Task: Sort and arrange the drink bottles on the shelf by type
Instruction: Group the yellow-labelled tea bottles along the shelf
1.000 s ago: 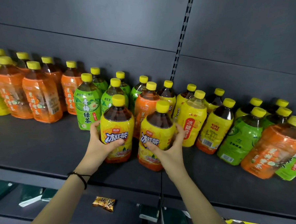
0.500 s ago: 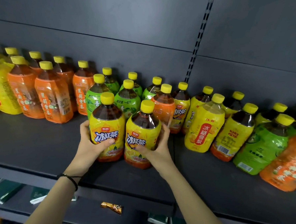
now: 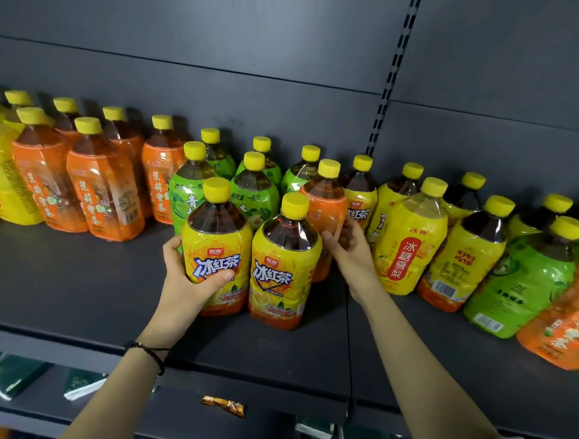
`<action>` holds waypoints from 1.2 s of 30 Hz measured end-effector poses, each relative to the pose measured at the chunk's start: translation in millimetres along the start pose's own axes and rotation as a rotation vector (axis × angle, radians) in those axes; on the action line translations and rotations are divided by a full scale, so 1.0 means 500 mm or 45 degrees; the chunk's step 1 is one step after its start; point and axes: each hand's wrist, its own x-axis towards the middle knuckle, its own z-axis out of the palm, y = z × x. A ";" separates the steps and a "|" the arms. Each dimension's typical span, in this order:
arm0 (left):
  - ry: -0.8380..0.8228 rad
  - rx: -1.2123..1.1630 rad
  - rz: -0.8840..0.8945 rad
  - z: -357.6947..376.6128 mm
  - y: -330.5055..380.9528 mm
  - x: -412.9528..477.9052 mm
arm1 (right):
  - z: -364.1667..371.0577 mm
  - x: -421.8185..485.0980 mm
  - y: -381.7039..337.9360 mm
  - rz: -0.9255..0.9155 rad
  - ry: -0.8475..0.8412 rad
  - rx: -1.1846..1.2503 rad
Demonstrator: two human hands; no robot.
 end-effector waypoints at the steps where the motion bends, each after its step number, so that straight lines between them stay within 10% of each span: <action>1: -0.003 0.001 0.000 -0.001 0.000 0.001 | -0.003 0.002 -0.001 -0.014 0.007 -0.023; 24: 0.024 -0.042 0.022 0.034 -0.012 -0.004 | -0.262 -0.224 0.015 -0.183 0.317 -0.023; 36: 0.004 -0.016 -0.007 0.098 -0.016 -0.016 | -0.367 -0.294 0.016 -0.135 0.844 -0.076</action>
